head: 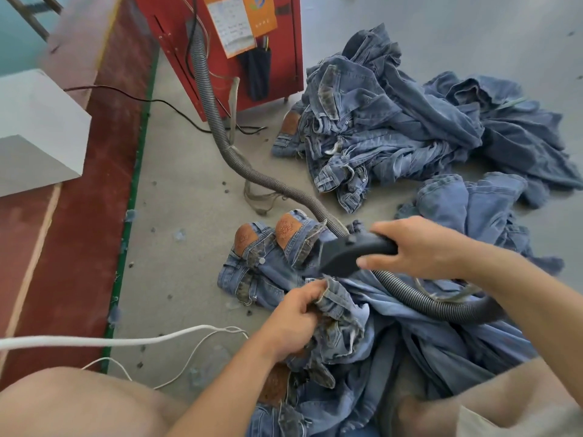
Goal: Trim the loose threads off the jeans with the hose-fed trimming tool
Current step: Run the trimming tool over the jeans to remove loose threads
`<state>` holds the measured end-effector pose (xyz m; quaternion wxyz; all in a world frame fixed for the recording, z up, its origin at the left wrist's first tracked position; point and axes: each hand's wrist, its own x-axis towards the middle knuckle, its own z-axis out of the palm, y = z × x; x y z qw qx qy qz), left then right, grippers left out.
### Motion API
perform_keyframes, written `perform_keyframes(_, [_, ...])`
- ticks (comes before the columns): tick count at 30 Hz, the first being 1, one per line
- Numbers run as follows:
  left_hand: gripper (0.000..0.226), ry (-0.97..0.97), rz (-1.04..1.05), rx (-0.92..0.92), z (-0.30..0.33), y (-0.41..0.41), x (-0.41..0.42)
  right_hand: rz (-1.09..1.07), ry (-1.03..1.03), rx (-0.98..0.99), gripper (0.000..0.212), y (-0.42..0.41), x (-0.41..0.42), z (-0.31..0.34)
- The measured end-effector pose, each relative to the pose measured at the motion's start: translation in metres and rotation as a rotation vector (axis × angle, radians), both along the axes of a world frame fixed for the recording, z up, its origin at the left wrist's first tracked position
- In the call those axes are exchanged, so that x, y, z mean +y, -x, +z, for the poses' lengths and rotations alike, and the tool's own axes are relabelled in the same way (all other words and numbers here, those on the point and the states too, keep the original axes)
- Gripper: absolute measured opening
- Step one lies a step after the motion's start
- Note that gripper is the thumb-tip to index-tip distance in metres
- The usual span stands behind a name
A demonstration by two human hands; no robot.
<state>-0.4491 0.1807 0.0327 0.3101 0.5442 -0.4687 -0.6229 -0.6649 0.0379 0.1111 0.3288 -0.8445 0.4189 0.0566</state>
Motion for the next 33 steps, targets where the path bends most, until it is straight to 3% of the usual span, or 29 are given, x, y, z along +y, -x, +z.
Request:
perform_keyframes(5, [0.040, -0.417, 0.394, 0.371, -0.009, -0.003, -0.005, -0.209, 0.044, -0.064, 0.034, 0.025, -0.019, 0.012])
perform_keyframes(6, [0.036, -0.471, 0.473, 0.348, -0.010, -0.002, -0.007, -0.213, 0.036, -0.056, 0.036, 0.029, -0.019, 0.011])
perform_keyframes(9, [0.014, -0.542, 0.606, 0.037, -0.015, 0.000, -0.009, -0.187, 0.036, 0.012, 0.040, 0.029, -0.014, 0.005])
perform_keyframes(11, [0.006, -0.610, 0.642, -0.035, -0.019, -0.002, -0.008, -0.144, 0.047, 0.065, 0.039, 0.025, -0.010, 0.002])
perform_keyframes(15, [0.019, -0.834, 0.605, 0.286, -0.009, -0.012, -0.009, -0.092, 0.033, 0.106, 0.032, 0.019, -0.007, 0.001])
perform_keyframes(20, [0.052, -0.729, 0.616, 0.523, -0.006, -0.015, -0.010, -0.043, 0.012, 0.123, 0.030, 0.020, -0.006, -0.002])
perform_keyframes(25, [0.026, -0.719, 0.563, 0.414, -0.009, -0.014, -0.009, -0.021, -0.025, 0.132, 0.028, 0.021, -0.006, -0.006])
perform_keyframes(30, [0.040, -0.593, 0.427, 0.448, -0.008, -0.005, -0.005, 0.015, -0.013, 0.150, 0.033, 0.014, 0.001, -0.011])
perform_keyframes(33, [0.048, -0.496, 0.285, 0.302, -0.006, 0.001, 0.000, 0.067, -0.006, 0.118, 0.041, 0.005, 0.007, -0.012])
